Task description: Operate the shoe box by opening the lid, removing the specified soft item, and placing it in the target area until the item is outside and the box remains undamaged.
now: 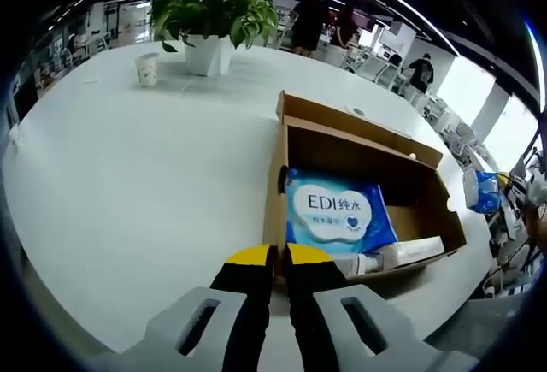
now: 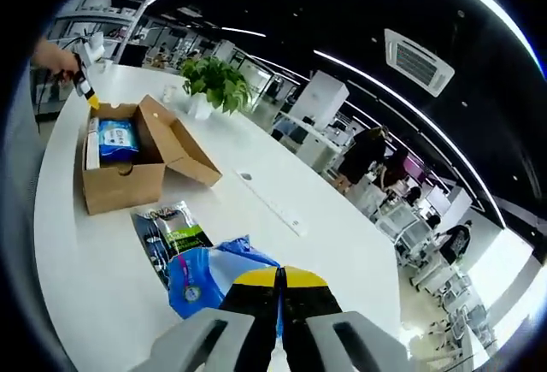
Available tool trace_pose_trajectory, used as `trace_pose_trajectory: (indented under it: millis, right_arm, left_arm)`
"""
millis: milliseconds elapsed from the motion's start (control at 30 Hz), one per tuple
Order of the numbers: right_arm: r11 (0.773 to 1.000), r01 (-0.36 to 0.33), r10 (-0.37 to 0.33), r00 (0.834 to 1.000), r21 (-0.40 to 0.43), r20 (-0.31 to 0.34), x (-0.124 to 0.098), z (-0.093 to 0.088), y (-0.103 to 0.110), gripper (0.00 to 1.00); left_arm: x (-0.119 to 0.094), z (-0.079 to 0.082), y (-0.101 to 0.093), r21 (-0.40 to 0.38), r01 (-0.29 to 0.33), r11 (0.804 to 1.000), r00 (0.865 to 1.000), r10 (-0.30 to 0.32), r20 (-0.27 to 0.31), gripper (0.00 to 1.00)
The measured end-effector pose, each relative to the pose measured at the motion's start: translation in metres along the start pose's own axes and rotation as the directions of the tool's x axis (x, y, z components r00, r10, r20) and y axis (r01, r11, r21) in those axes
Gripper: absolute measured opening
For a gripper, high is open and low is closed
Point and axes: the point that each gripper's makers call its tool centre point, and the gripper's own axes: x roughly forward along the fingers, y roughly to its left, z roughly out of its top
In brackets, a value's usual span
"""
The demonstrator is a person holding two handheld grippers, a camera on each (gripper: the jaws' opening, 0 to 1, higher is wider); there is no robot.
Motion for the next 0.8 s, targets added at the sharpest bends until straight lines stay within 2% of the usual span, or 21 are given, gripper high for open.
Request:
trace_pose_trajectory:
  millis: [567,800]
  right_arm:
    - [0.998,0.014,-0.008,0.995,0.067,-0.102,0.005,-0.054,0.002,0.0]
    - [0.996,0.011,0.001,0.991,0.091,-0.134,0.009,-0.067,0.005,0.0]
  left_arm:
    - [0.0,-0.001,-0.001,0.0,-0.002,1.0,1.0,0.002,-0.004,0.03]
    - [0.0,-0.001,-0.002,0.0,-0.004,1.0,1.0,0.004,-0.003,0.03]
